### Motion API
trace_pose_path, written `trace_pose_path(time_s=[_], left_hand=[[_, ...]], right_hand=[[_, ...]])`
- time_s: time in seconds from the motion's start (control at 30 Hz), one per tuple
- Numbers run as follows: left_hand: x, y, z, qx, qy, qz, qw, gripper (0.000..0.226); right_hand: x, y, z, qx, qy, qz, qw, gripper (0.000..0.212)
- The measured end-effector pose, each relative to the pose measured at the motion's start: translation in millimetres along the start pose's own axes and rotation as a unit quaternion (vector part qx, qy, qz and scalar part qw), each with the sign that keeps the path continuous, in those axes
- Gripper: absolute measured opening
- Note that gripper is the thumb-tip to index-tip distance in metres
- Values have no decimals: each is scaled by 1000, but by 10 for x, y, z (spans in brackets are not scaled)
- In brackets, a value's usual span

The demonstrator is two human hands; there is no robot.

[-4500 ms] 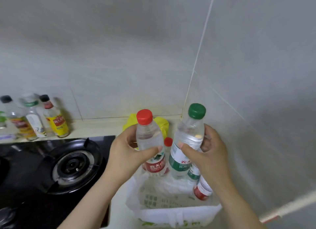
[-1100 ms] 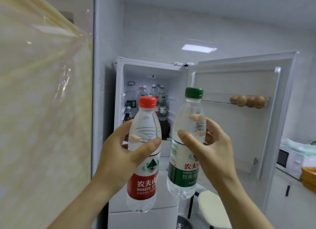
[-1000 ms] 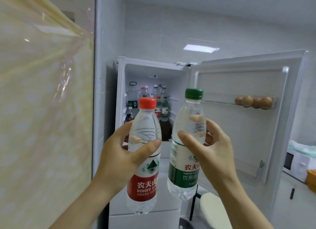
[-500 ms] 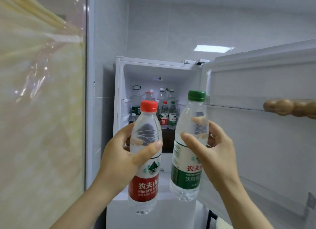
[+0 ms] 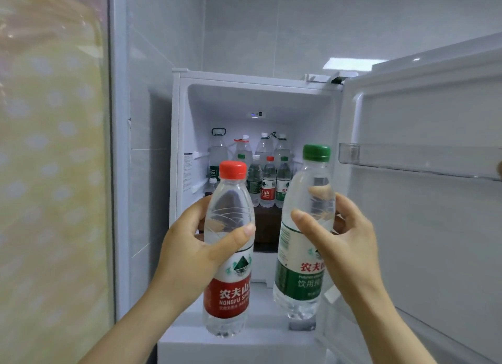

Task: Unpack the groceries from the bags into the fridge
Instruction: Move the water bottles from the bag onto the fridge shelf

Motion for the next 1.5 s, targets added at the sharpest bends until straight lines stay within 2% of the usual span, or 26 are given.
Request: trace_pose_path(time_s=[0.33, 0.5, 0.67, 0.9, 1.03, 1.23, 1.3, 1.5], left_hand=[[-702, -861, -234, 12, -10, 2, 1000, 44], [-1019, -1312, -393, 5, -4, 9, 1000, 42], [-1364, -1622, -485, -1, -10, 2, 1000, 41], [-1823, -1987, -519, 3, -17, -21, 1000, 48], [-1992, -2232, -475, 21, -30, -28, 999, 42], [-2314, -2670, -387, 61, -79, -42, 994, 49], [-2440, -2822, -349, 70, -85, -44, 993, 52], [-2811, -3259, -250, 106, -103, -53, 988, 42]], right_hand=[[587, -761, 526, 4, 0, 2, 1000, 37], [828, -1132, 806, 20, 4, -3, 1000, 54], [1084, -1395, 1001, 29, -10, -1, 1000, 57], [1500, -1725, 1169, 29, -28, 17, 999, 42], [1752, -1971, 1248, 24, -28, 16, 999, 47], [2094, -2393, 1321, 20, -58, 5, 998, 39], [2226, -2527, 1334, 23, -61, 4, 998, 43], [2648, -2883, 1389, 19, -45, 14, 999, 45]])
Point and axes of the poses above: each hand's wrist, its own y-axis away from the middle knuckle, its own z-axis out of the palm, x = y × z, the point moved 5 cm from there along -y, towards the middle knuckle, and after that the axes turned 6 degrees about -x, right-handed, at the moved point
